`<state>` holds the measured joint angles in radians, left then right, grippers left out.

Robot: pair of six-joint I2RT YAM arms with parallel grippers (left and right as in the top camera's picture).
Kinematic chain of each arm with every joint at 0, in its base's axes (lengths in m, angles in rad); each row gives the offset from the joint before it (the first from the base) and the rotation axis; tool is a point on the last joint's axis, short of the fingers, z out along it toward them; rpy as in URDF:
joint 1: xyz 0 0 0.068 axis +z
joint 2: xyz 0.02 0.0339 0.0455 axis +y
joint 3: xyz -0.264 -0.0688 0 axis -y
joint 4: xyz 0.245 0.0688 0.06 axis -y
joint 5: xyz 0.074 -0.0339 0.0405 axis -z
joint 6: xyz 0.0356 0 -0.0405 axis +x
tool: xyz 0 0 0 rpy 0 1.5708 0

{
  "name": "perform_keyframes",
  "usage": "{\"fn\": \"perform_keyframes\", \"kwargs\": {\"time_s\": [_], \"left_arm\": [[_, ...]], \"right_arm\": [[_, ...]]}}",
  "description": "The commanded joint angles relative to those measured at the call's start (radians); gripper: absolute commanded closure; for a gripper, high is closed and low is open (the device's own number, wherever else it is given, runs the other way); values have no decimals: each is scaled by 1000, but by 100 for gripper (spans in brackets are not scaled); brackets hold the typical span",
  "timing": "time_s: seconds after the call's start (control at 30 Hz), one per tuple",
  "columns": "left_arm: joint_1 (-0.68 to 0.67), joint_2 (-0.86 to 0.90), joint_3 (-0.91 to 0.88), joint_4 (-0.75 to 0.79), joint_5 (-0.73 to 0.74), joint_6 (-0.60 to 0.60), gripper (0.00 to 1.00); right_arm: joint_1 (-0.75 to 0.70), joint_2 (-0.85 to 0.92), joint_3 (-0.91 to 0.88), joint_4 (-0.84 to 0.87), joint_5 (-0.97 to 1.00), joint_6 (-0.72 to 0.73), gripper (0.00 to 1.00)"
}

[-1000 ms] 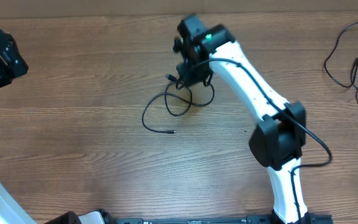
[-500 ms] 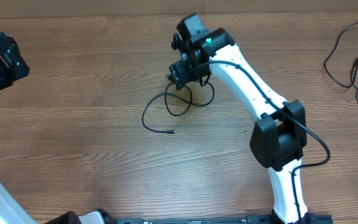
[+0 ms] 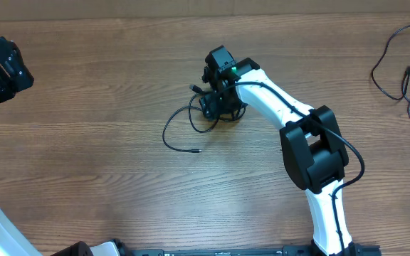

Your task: Untangle cables

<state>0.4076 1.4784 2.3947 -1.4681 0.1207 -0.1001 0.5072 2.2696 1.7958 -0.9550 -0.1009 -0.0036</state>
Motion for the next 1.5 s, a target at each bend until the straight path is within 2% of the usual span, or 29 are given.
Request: {"fn": "perform_keyframes", "kwargs": {"time_s": [0.0,0.1,0.13,0.17,0.2,0.27,0.3,0.33,0.37,0.63,0.73,0.83,0.97,1.1,1.3,1.47], "left_arm": [[4,-8,4,2,11,19,0],[4,-8,4,2,14,18,0],[4,-8,4,3,27,19,0],[4,-8,4,5,51,19,0],[4,-6,4,8,92,22,0],[2,3,4,19,209,75,1],[-3,11,4,24,254,98,5],[-9,21,4,26,283,109,9],[-16,32,3,27,296,110,12],[-62,111,3,-6,288,124,12],[-62,117,3,-3,286,124,11],[-62,117,3,6,269,124,9],[-62,117,3,6,266,123,8],[-63,117,3,8,266,123,8],[-63,117,3,-2,266,123,8],[-63,117,3,-6,272,123,8]], "right_arm": [[-7,2,-23,24,-5,4,20],[-7,3,-30,40,-5,4,22],[-7,3,-30,43,-6,4,29],[-7,4,-30,46,-5,4,42],[-7,4,-30,48,-5,4,50],[-7,4,-30,53,-5,4,80],[-7,4,-30,55,-5,5,93],[-7,4,-30,55,-5,4,96],[-7,4,-30,55,-5,5,96],[-7,2,-27,50,-5,3,96],[-7,-28,7,-14,-5,4,96],[-7,-73,86,-180,-6,14,96],[-10,-123,262,-539,-19,30,96],[-10,-152,411,-734,-60,30,96],[-9,-232,521,-699,-101,22,96],[-17,-228,505,-617,-24,22,96]]}}
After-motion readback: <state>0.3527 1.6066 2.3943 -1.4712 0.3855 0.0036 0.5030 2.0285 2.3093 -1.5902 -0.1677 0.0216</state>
